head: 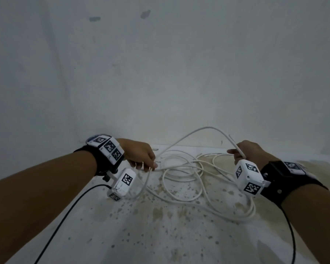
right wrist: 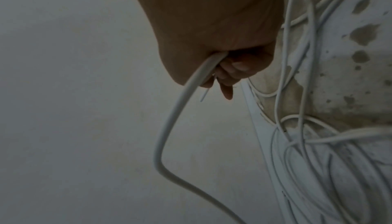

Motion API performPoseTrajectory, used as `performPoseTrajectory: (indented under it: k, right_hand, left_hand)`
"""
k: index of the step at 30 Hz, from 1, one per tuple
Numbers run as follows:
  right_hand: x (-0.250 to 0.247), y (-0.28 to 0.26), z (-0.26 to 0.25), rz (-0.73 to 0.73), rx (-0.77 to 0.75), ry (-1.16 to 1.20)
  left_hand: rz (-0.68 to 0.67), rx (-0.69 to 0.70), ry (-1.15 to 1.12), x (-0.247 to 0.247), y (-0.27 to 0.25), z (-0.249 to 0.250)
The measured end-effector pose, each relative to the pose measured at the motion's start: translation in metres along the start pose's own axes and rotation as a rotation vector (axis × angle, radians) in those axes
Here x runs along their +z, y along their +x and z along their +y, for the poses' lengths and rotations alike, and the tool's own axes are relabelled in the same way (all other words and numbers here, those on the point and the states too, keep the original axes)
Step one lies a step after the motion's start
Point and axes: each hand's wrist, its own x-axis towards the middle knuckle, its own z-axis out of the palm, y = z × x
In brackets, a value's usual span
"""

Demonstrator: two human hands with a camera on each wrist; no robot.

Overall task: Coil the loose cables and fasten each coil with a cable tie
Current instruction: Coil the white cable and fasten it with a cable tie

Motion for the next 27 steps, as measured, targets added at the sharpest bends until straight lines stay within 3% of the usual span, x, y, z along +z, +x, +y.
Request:
performPoseTrajectory:
  k: [3, 6, 8, 9, 11, 14, 19, 23, 27]
  right_hand:
    - [-0.001, 0.003, 0.014, 0.057, -0.064, -0.199]
    - [0.001, 0.004, 0.023, 0.090, -0.071, -0.235]
    - [0.004, 0.004, 0.027, 0.087, -0.012, -0.130]
    - [0.006, 0.007, 0.030, 0.081, 0.014, -0.096]
    - [0.009, 0.005, 0.034, 0.057, 0.026, -0.055]
    - [0.014, 0.002, 0.039, 0.011, 0.056, -0.021]
    - [0.023, 0.006, 0.043, -0.051, 0.083, 0.025]
    - [0.026, 0.003, 0.041, -0.069, 0.069, 0.050]
    - [0.024, -0.003, 0.037, -0.066, 0.041, 0.048]
  left_hand:
    - [-0.013, -0.035, -0.164, 0.021, 0.000, -0.006]
    - [0.248, -0.134, -0.326, 0.035, 0.003, -0.020]
    - [0.478, -0.214, -0.044, 0.040, 0.002, -0.035]
    - [0.507, -0.276, 0.107, 0.044, 0.001, -0.041]
    - [0.395, -0.327, 0.307, 0.052, -0.004, -0.041]
    - [0.219, -0.358, 0.262, 0.061, -0.003, -0.043]
    - [0.259, -0.380, -0.005, 0.062, 0.018, -0.061]
    - [0.309, -0.319, 0.103, 0.067, 0.019, -0.061]
    - [0.376, -0.361, 0.201, 0.068, 0.016, -0.059]
